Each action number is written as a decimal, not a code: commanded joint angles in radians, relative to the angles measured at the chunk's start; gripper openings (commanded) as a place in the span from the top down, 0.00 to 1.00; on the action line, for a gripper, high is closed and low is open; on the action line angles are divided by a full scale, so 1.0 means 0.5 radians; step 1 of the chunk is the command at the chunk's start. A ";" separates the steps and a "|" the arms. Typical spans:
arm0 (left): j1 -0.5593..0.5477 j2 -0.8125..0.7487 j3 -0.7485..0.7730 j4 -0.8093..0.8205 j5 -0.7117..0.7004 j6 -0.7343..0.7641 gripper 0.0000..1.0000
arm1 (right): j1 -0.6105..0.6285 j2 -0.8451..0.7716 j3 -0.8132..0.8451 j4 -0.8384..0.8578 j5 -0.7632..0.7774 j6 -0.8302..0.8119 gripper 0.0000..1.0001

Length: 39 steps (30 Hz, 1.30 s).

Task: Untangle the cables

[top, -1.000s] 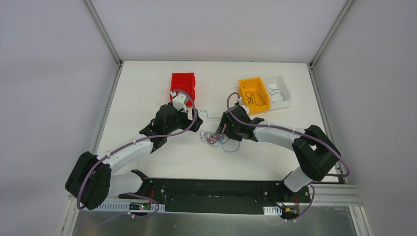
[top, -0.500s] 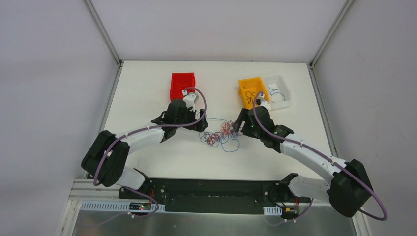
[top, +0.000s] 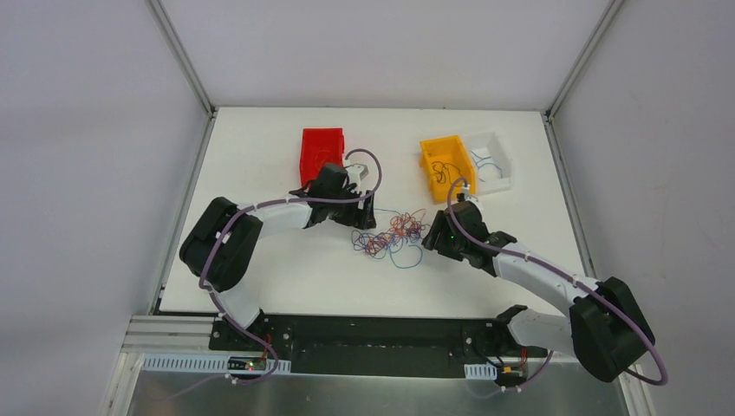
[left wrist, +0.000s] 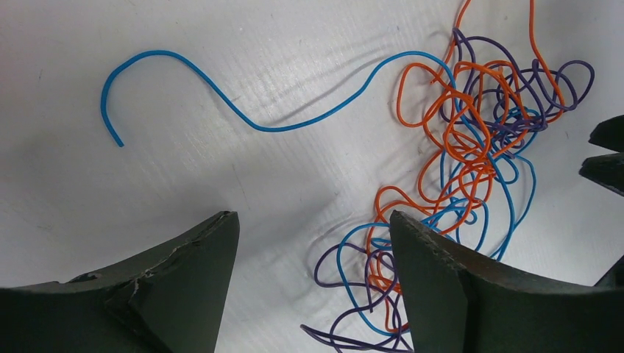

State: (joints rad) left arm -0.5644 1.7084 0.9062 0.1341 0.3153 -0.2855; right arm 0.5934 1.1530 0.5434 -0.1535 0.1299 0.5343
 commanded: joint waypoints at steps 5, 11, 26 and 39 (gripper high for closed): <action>-0.022 -0.086 0.059 -0.109 0.041 0.031 0.24 | 0.025 0.191 0.142 0.050 0.090 -0.104 0.41; -0.022 -0.261 -0.078 0.001 -0.054 0.031 0.25 | 0.025 0.373 0.283 0.116 0.224 -0.239 0.46; -0.022 -0.666 -0.348 0.187 -0.319 0.056 0.20 | 0.113 0.439 0.445 0.176 0.186 -0.431 1.00; -0.024 -0.921 -0.567 0.411 -0.296 0.012 0.20 | 0.185 -0.274 0.639 -0.121 -0.120 -0.633 1.00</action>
State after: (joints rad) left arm -0.5644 1.3220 0.6678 0.2348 0.1631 -0.2695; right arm 0.6857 1.1007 0.7799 -0.1558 0.1505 0.2680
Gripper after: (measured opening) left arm 0.804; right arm 0.009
